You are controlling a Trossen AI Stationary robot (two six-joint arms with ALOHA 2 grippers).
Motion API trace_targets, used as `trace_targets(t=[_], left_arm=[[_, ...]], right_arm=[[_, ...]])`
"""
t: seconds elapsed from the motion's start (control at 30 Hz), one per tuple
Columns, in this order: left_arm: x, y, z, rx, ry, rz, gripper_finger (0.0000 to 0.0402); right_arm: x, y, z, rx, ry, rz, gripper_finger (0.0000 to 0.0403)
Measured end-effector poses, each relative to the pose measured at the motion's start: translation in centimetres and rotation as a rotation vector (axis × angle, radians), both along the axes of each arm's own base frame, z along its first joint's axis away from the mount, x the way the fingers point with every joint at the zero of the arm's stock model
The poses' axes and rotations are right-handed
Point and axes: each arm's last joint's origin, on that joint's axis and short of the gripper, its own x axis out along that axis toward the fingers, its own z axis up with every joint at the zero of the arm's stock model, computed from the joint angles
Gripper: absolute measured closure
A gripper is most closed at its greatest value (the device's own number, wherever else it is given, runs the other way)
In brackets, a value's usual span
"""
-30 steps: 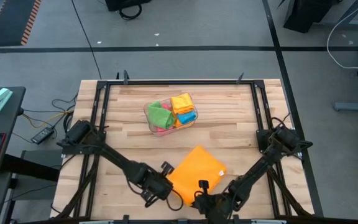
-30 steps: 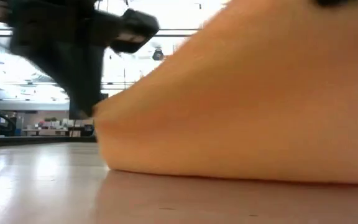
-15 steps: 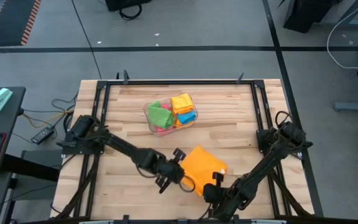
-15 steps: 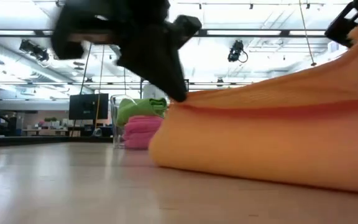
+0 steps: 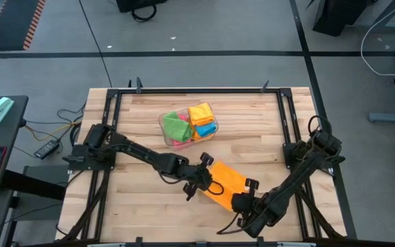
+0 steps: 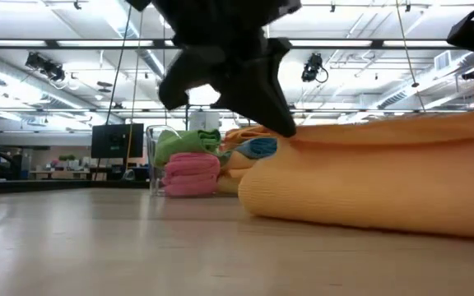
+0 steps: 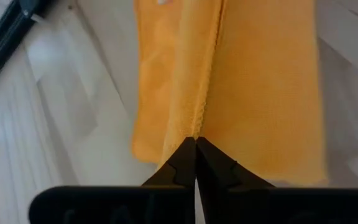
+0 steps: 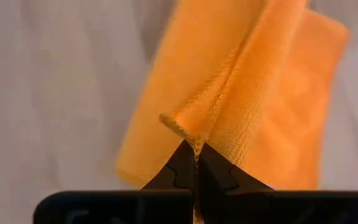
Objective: Fold microfiber towels
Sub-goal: Fold the orange microfiber cloth
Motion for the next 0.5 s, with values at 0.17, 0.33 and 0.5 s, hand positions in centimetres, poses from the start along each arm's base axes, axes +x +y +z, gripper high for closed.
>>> trace_targets(t=[0.17,0.33,0.5], left_arm=[[1.3,1.6,-1.0,0.033,-0.033,0.008,0.0397],[2.3,3.3,-1.7,0.043,-0.07,0.032,0.0388],[2.6,4.5,-1.7,0.046,-0.089,0.054,0.0393]], right_arm=[[-0.5,-1.0,-0.3,-0.069,0.072,-0.015,0.0394],[-0.8,-2.6,-1.6,-0.134,0.13,-0.036,0.0394],[-1.3,-3.8,-2.6,-0.193,0.17,-0.06,0.0394]])
